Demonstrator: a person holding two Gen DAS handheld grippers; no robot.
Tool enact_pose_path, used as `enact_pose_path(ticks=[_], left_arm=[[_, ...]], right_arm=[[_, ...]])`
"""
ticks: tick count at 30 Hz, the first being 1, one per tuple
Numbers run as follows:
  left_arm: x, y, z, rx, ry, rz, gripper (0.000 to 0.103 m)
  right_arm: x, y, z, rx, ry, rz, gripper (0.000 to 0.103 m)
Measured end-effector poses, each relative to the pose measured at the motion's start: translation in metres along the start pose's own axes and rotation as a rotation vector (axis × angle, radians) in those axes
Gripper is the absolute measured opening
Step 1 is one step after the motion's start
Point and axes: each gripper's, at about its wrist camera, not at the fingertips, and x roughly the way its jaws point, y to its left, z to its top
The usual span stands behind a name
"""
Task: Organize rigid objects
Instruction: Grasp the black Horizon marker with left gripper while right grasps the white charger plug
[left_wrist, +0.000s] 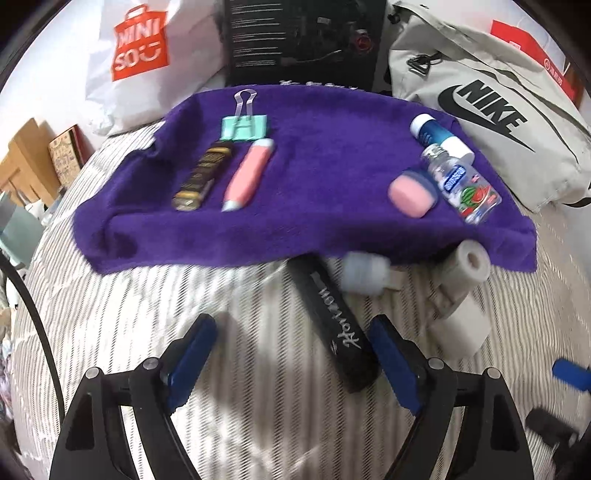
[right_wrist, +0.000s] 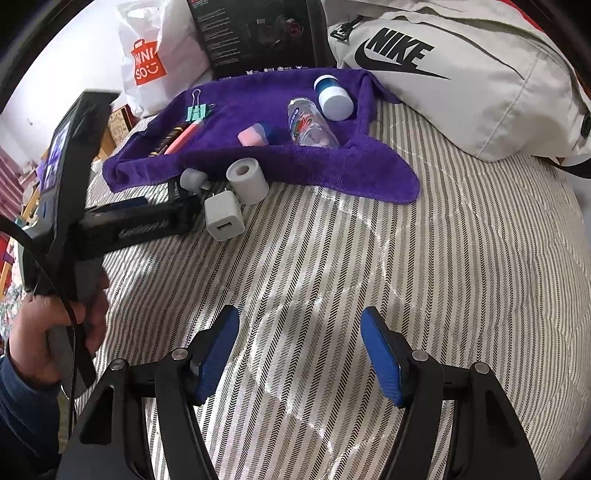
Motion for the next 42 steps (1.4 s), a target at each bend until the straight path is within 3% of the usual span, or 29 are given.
enact_pose_path(ticks=[5, 12, 15, 20, 21, 31, 38, 42], left_arm=[[-0.007, 0.016, -0.011, 0.018, -0.018, -0.027, 0.084], [-0.005, 0.01, -0.008, 0.054, -0.036, -0.038, 0.081], [-0.005, 0.003, -0.005, 0.086, -0.052, -0.046, 0.069], [-0.007, -0.002, 0.0, 0.136, -0.063, -0.077, 0.027], [-0.007, 0.0, 0.001, 0.138, -0.06, -0.079, 0.022], [-0.012, 0.028, -0.006, 0.124, -0.051, -0.109, 0.021], [-0.015, 0.034, -0.009, 0.112, -0.044, -0.123, 0.021], [-0.015, 0.035, -0.009, 0.108, -0.044, -0.127, 0.021]], right_arm=[[-0.001, 0.002, 0.002, -0.002, -0.015, 0.007, 0.068], [0.008, 0.01, 0.011, -0.002, -0.039, 0.04, 0.067], [0.015, 0.013, 0.019, 0.012, -0.058, 0.079, 0.067], [0.032, 0.021, 0.032, -0.008, -0.069, 0.098, 0.064], [0.033, 0.023, 0.033, -0.015, -0.072, 0.103, 0.062], [0.049, 0.049, 0.045, -0.096, -0.099, 0.125, 0.06], [0.059, 0.059, 0.053, -0.141, -0.104, 0.093, 0.05], [0.061, 0.061, 0.056, -0.147, -0.107, 0.074, 0.036]])
